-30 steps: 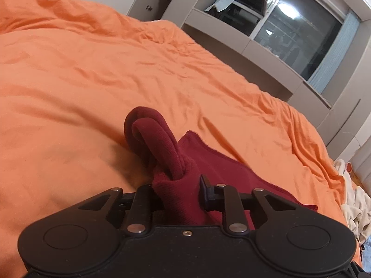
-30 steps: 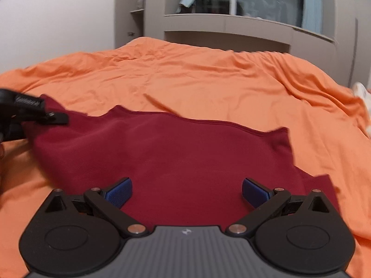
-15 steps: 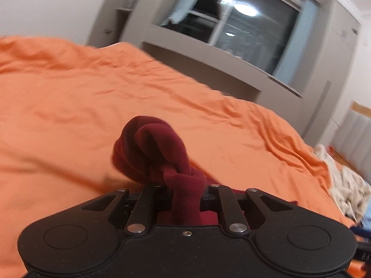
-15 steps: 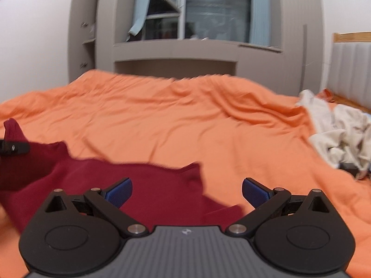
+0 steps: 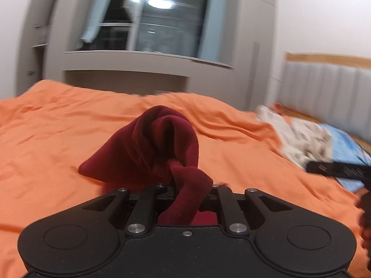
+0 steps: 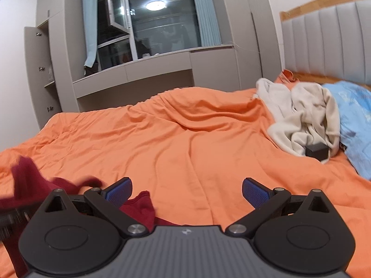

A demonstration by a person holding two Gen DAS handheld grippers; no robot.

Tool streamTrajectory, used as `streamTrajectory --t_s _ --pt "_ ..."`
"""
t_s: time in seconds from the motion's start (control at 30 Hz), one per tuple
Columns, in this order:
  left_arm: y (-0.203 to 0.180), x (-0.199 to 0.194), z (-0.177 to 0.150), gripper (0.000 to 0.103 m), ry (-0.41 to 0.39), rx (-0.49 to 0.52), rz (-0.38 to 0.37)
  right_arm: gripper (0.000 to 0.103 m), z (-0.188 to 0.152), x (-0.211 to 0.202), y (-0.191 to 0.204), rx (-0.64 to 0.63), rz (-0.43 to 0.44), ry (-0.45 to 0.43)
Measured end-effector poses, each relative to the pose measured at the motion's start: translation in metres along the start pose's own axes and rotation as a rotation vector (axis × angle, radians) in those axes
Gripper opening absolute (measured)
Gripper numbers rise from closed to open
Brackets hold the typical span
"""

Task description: Fold small clothes

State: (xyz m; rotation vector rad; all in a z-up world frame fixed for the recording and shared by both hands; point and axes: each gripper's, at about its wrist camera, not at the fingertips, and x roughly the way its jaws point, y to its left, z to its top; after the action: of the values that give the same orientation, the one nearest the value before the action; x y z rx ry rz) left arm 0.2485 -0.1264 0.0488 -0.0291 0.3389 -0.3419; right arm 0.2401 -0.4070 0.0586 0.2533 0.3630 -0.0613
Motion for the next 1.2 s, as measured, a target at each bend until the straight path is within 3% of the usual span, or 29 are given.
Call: streamTrajectory --t_s 0.1,0.2,0.37,0.5,0.63,0.87,0.97,1.2 --pt "-0.037 0.009 -0.007 0.014 0.077 0.1 -0.096 0.103 0.003 0.001 -0.014 0.033 -0.016 0.006" --pt "-0.069 0.022 -0.025 0.015 0.207 0.208 -0.183 0.103 0.004 0.002 -0.027 0.066 -0.034 0.012" --pt "-0.085 0.035 -0.051 0.019 0.286 0.292 -0.205 0.103 -0.001 0.007 -0.041 0.121 -0.037 0.05" --pt "-0.086 0.038 -0.054 0.026 0.293 0.267 -0.222 0.103 -0.007 0.015 -0.04 0.136 -0.017 0.098" --pt "-0.079 0.03 -0.052 0.058 0.297 0.252 -0.281 0.103 -0.012 0.024 -0.038 0.159 0.023 0.143" --pt "-0.078 0.016 -0.054 0.094 0.262 0.306 -0.32 0.103 -0.023 0.037 -0.031 0.148 0.038 0.205" --pt "-0.072 0.011 -0.053 0.099 0.236 0.307 -0.309 0.103 -0.03 0.045 -0.025 0.159 0.082 0.233" --pt "-0.055 -0.007 -0.059 0.099 0.157 0.318 -0.283 0.103 -0.045 0.062 -0.009 0.245 0.282 0.235"
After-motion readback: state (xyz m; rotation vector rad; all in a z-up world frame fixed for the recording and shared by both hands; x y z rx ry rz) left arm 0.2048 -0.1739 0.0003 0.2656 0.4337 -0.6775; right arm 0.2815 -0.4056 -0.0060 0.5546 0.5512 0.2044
